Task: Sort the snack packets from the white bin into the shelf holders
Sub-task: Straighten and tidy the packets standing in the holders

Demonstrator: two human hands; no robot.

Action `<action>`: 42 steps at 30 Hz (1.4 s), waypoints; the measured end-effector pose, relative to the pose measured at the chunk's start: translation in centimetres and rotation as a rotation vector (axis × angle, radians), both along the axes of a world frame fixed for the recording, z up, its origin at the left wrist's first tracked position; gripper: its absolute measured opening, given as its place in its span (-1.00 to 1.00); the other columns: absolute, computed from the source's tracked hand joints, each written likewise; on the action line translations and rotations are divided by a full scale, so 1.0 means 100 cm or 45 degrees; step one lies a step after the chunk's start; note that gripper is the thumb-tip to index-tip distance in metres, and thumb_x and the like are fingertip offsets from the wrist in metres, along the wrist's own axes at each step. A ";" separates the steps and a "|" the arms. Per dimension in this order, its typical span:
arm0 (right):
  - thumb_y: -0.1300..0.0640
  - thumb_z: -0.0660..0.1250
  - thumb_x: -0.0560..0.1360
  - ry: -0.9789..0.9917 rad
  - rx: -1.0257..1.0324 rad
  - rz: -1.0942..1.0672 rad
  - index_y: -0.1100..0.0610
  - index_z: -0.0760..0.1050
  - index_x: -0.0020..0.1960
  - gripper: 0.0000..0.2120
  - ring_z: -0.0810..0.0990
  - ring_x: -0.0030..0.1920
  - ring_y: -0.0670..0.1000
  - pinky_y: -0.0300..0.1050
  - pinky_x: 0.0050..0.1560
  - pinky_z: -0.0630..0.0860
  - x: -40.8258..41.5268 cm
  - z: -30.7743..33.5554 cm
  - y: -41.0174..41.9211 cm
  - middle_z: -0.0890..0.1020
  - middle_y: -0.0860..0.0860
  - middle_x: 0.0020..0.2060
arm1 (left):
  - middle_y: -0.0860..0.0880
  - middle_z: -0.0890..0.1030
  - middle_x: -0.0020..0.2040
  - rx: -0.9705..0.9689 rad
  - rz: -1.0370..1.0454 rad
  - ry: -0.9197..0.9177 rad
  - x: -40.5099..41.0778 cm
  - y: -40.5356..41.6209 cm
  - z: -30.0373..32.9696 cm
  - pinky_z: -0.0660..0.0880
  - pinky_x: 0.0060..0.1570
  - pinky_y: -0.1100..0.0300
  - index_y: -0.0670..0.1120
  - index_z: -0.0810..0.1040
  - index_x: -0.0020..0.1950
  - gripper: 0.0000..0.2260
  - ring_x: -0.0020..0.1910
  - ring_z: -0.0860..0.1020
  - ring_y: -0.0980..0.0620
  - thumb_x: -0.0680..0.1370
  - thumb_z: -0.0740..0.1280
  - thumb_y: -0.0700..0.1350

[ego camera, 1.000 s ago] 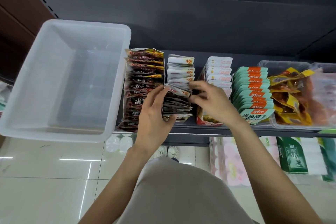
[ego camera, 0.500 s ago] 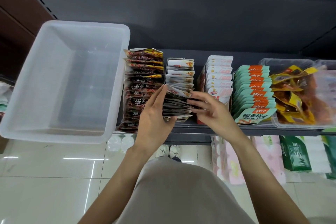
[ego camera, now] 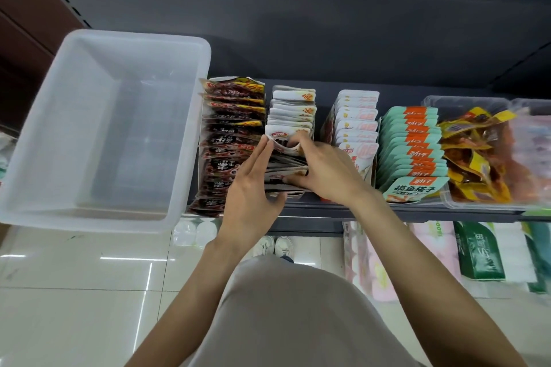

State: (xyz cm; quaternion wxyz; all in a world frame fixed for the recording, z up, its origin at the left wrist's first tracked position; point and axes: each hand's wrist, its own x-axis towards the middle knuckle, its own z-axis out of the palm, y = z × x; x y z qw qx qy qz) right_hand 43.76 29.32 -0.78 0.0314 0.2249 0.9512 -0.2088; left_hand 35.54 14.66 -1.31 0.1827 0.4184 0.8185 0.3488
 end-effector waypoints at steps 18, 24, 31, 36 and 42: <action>0.14 0.36 0.51 0.405 -0.472 -0.576 0.12 0.49 0.27 -0.67 0.62 -0.01 -0.03 -0.23 0.06 0.50 0.026 0.010 -0.006 0.54 0.04 0.15 | 0.00 0.22 0.52 0.028 0.075 -0.253 0.006 0.009 0.010 0.29 0.34 0.26 -0.05 -0.02 0.55 -0.35 0.46 0.25 0.08 0.57 0.28 -0.15; 0.04 0.07 0.64 0.681 -1.304 -0.802 -0.03 0.00 0.55 -0.49 0.27 0.27 -0.42 -0.58 0.24 0.15 0.020 0.005 -0.051 0.23 -0.27 0.38 | 0.13 0.02 0.55 0.108 0.063 -0.647 0.017 0.022 0.018 0.03 0.50 0.08 0.04 -0.10 0.55 -0.36 0.50 -0.01 0.23 0.61 0.23 -0.09; -0.01 0.03 0.65 0.943 -1.556 -0.880 -0.07 -0.01 0.55 -0.50 0.28 0.41 -0.19 -0.12 0.45 0.21 0.002 -0.011 -0.051 0.27 -0.12 0.47 | 0.30 0.36 0.31 0.258 0.314 -0.981 0.014 0.026 0.034 0.27 0.21 0.52 0.12 0.11 0.52 -0.53 0.24 0.35 0.41 0.64 0.16 -0.09; 0.13 0.07 0.65 0.880 -1.373 -0.757 -0.08 0.00 0.53 -0.51 0.30 0.37 -0.30 -0.28 0.40 0.23 -0.001 -0.013 -0.049 0.31 -0.22 0.40 | 0.07 0.01 0.56 0.237 0.278 -0.835 0.028 0.039 0.042 0.01 0.49 0.08 -0.03 -0.02 0.56 -0.49 0.52 0.01 0.14 0.65 0.08 -0.02; 0.06 0.06 0.65 0.704 -0.773 -0.610 0.04 0.08 0.53 -0.53 0.10 0.50 -0.14 -0.19 0.50 0.05 0.015 0.004 -0.026 0.17 -0.06 0.51 | 0.09 -0.11 0.56 0.033 0.124 -0.490 0.016 0.035 0.015 -0.05 0.49 0.16 -0.02 -0.11 0.56 -0.31 0.49 -0.17 0.24 0.57 0.25 -0.14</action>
